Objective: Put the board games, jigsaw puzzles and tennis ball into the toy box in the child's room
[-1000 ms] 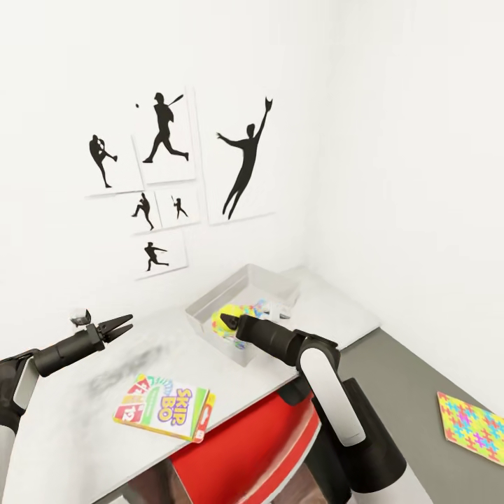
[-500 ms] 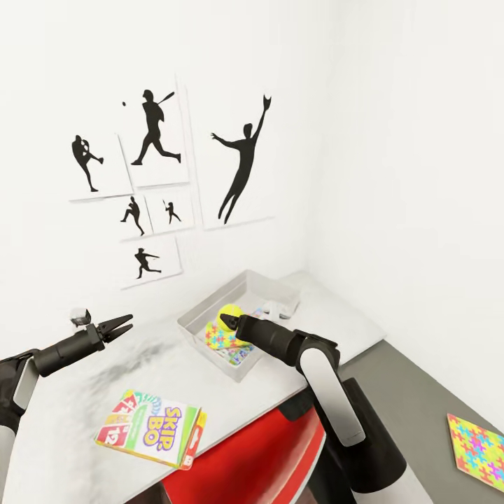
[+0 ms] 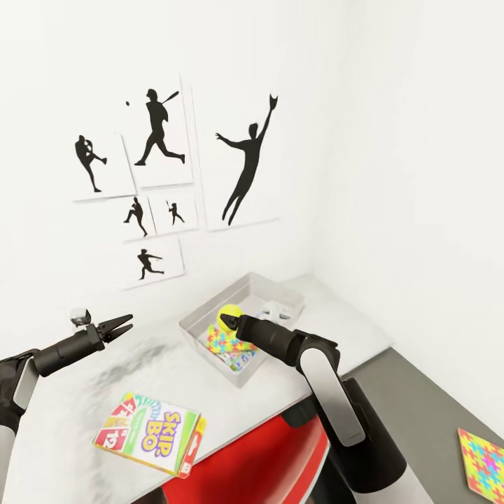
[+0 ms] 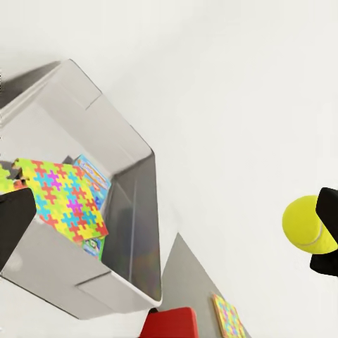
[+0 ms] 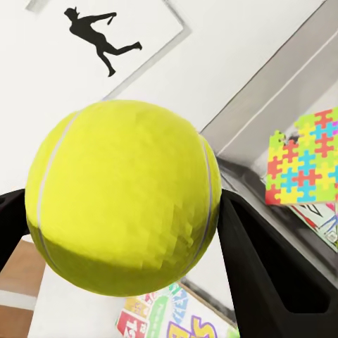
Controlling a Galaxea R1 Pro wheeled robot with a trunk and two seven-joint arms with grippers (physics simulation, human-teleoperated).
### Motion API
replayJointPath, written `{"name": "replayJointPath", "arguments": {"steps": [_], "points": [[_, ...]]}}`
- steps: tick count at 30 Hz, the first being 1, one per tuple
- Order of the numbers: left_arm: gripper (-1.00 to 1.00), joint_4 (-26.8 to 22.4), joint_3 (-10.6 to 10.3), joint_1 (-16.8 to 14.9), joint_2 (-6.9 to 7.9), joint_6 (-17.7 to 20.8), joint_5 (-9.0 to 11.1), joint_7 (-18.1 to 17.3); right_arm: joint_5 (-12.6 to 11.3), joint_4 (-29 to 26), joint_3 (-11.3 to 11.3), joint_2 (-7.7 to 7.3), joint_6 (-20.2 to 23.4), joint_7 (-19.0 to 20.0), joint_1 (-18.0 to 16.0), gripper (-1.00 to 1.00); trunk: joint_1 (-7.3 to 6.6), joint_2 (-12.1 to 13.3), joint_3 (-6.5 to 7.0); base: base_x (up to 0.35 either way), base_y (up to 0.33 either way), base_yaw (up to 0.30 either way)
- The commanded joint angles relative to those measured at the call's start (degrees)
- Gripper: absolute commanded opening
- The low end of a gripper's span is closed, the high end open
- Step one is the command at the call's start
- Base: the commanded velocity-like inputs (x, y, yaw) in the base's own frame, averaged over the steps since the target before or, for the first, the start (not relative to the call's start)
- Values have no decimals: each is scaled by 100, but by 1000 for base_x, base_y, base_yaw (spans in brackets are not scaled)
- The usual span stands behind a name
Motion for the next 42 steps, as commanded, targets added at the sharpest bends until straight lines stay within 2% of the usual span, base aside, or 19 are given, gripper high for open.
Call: {"name": "replayJointPath", "arguments": {"steps": [1, 22, 42], "points": [[100, 1, 2, -5, 1, 58, 10, -14, -76, -6, 1, -2, 4, -71, -7, -100, 5, -13, -13, 159, 42, 1], [100, 1, 2, -5, 0, 58, 10, -14, -76, -6, -1, 0, 2, -71, -7, -100, 5, -13, -13, 74, 4, 0], [100, 1, 2, -5, 1, 56, 10, -14, -55, -6, -35, -2, 15, -86, -8, -100, 5, -13, -13, 2, 0, 0]]}}
